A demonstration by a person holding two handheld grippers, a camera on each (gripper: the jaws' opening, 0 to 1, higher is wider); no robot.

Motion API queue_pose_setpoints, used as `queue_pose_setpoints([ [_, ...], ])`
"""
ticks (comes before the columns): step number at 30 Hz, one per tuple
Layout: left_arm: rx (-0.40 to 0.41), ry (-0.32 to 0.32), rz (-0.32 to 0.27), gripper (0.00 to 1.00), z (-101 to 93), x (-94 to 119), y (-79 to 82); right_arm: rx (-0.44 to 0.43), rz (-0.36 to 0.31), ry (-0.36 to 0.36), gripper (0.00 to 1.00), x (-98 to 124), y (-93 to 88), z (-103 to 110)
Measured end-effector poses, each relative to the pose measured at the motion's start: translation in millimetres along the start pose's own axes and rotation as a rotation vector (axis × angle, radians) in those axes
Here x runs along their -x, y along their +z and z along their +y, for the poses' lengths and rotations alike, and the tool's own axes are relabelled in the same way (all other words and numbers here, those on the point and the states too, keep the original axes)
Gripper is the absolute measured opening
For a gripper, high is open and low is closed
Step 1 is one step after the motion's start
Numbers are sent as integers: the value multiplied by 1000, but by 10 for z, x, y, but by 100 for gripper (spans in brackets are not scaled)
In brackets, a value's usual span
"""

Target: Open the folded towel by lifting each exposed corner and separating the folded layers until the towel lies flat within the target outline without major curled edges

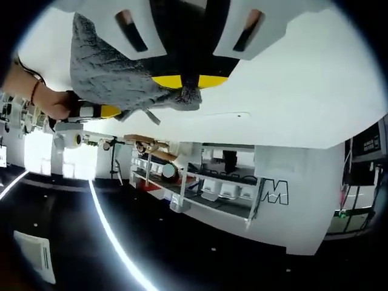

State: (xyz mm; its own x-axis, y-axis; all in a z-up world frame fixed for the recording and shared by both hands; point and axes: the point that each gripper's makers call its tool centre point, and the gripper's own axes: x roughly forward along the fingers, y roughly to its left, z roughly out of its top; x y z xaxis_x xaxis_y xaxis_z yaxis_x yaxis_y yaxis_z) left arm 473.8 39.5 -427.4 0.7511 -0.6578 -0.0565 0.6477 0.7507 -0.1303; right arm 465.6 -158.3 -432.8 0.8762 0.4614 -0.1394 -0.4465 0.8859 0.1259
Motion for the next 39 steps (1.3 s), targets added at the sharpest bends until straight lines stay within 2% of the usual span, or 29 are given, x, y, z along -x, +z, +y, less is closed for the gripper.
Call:
queue_pose_setpoints([
  [6, -2, 2, -1, 4, 27, -9, 18, -8, -5, 0, 0, 9, 15, -12],
  [10, -1, 1, 0, 4, 35, -17, 37, 29, 2, -2, 0, 25, 23, -11],
  [13, 9, -3, -10, 4, 49, 1, 81, -6, -19, 5, 0, 34, 61, -22],
  [15, 1, -5, -17, 4, 57, -7, 99, 0, -24, 5, 0, 45, 85, -16],
  [24, 43, -18, -25, 4, 90, -17, 130, 13, -27, 3, 0, 64, 99, -29],
  [33, 36, -18, -21, 4, 185, -45, 169, 26, -40, 5, 0, 75, 154, -28],
  [39, 16, -20, -30, 4, 176, -31, 228, 29, -42, 4, 0, 70, 175, -39],
])
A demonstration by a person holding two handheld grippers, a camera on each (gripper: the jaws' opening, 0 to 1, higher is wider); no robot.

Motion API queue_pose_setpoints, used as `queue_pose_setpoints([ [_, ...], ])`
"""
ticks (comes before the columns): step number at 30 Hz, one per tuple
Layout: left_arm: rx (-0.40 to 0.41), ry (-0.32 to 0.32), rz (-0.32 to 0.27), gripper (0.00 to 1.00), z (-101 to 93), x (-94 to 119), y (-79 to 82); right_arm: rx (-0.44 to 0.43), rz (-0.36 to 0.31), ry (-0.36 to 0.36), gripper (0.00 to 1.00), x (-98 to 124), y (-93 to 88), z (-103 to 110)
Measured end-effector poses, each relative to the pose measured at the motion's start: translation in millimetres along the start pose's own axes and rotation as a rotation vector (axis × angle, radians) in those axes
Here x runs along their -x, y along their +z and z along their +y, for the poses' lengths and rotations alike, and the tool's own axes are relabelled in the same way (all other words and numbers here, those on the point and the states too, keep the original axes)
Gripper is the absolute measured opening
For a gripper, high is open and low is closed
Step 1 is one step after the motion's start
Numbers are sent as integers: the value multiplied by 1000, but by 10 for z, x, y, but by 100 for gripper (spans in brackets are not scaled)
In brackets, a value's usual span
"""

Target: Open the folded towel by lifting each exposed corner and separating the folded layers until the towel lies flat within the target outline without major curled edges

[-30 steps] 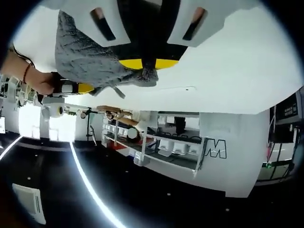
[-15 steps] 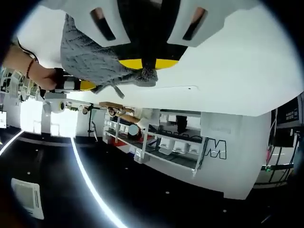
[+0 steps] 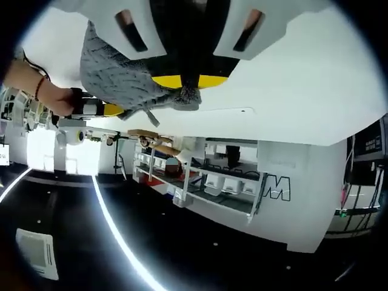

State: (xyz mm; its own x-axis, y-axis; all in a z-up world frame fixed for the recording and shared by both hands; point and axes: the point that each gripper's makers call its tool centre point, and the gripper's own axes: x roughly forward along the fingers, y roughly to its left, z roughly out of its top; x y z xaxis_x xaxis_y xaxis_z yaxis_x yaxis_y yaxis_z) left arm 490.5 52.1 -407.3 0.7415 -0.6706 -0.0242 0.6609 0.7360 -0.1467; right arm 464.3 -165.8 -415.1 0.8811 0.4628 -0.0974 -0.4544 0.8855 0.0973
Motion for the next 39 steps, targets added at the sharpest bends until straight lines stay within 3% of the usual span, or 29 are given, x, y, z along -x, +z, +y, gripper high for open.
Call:
queue_pose_setpoints([
  [6, -34, 9, 5, 4, -70, 37, -7, 18, 3, -3, 0, -10, 19, -15],
  [39, -29, -1, -16, 4, -226, 172, 59, -3, -11, 11, 0, 47, 25, 85],
])
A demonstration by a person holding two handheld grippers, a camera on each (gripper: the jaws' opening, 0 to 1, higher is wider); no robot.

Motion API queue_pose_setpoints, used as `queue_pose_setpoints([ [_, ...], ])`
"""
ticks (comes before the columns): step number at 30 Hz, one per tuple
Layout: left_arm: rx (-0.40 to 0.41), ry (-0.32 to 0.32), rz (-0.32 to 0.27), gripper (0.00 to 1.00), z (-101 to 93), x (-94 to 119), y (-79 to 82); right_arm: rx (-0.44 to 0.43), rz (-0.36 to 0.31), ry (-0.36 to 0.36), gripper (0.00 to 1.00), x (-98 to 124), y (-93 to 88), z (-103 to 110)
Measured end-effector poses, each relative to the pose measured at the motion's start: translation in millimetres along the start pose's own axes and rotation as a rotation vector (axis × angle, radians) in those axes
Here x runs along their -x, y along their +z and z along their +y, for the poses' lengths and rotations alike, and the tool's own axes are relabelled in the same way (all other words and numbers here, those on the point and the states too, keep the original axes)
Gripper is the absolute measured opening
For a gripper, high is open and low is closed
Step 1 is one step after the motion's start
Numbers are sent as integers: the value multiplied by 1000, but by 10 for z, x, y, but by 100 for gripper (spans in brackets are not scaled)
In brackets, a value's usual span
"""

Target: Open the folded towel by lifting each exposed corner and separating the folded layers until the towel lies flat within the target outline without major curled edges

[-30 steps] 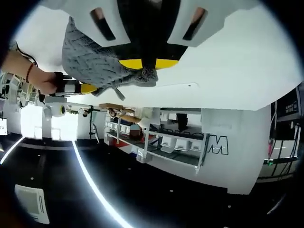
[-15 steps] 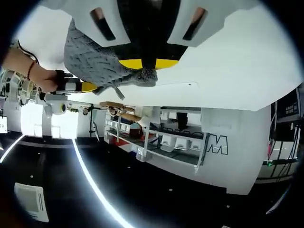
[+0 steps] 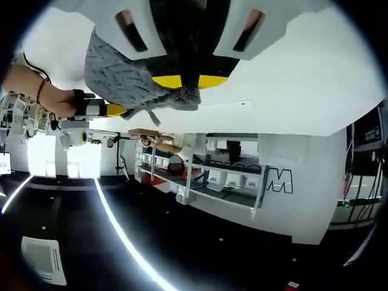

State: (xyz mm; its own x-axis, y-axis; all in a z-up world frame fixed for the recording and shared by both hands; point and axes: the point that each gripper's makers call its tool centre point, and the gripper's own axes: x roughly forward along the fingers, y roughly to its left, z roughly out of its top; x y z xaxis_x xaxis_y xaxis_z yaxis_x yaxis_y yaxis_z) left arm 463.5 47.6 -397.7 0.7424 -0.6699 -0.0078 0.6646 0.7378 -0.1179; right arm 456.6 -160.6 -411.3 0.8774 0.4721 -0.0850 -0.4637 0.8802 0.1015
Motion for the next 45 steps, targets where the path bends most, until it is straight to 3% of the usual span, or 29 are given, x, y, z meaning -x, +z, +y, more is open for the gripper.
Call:
queue_pose_setpoints([
  [9, -3, -8, -3, 4, 62, -31, 25, -16, -4, 5, 0, 15, 11, 10],
  [45, -32, -45, -46, 4, -56, 74, 250, 39, -18, 13, 0, 191, 188, 157],
])
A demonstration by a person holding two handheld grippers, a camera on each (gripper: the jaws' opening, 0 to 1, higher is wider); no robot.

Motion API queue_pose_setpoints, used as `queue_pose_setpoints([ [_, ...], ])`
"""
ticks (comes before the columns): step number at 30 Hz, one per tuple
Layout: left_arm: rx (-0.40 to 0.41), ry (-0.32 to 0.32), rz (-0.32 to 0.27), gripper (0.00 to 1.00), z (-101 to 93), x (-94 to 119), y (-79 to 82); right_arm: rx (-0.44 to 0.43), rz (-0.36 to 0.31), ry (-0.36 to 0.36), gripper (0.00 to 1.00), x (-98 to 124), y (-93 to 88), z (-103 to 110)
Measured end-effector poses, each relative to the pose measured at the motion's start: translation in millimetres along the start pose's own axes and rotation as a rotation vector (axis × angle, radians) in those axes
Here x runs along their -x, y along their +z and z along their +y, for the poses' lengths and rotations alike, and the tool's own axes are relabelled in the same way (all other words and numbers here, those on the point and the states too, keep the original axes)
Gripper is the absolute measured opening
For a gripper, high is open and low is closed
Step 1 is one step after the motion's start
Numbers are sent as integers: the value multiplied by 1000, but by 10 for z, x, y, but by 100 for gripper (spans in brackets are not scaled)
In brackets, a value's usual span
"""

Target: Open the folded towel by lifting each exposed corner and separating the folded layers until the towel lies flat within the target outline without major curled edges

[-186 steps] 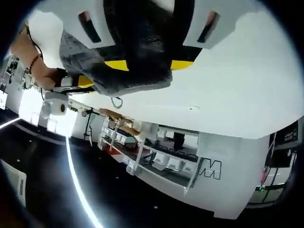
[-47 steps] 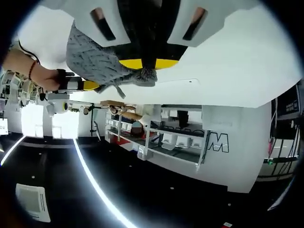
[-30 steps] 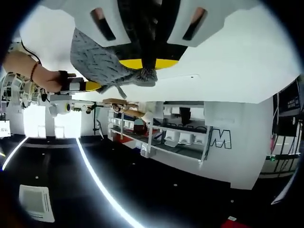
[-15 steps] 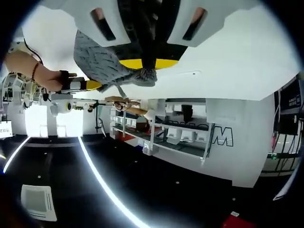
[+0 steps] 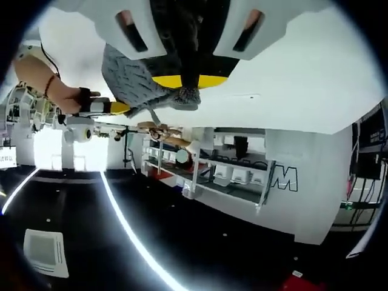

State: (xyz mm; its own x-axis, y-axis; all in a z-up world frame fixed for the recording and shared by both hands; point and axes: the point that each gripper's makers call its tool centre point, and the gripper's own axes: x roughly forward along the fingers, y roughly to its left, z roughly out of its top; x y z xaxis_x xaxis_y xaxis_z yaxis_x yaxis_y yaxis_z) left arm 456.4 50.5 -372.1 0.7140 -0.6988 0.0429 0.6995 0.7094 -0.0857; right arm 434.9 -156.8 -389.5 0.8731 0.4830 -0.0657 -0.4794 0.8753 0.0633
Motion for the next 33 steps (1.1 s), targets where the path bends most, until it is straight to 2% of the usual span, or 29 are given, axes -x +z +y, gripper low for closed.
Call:
queue_pose_setpoints([
  [9, 4, -13, -16, 4, -41, 34, 53, 26, -6, 7, 0, 99, 58, 62],
  [14, 27, -7, 7, 3, -121, 88, 23, 29, -8, 18, 0, 136, 72, 100],
  [15, 51, -18, 10, 3, -168, 113, 13, 27, -1, 17, 0, 148, 51, 105],
  [16, 41, -27, 1, 3, -206, 141, 31, 26, 0, 17, 0, 174, 34, 113],
  [17, -19, -37, 3, 3, -241, 152, 42, 20, -5, 19, 0, 199, 38, 115],
  [18, -30, -36, 8, 3, -276, 158, 46, 12, -7, 20, 0, 212, 46, 106],
  [24, -59, -50, -1, 4, -361, 199, 96, 17, -16, 21, 0, 269, 69, 116],
  [33, -45, -64, -5, 4, -384, 278, 84, 45, -37, 33, 0, 375, 128, 209],
])
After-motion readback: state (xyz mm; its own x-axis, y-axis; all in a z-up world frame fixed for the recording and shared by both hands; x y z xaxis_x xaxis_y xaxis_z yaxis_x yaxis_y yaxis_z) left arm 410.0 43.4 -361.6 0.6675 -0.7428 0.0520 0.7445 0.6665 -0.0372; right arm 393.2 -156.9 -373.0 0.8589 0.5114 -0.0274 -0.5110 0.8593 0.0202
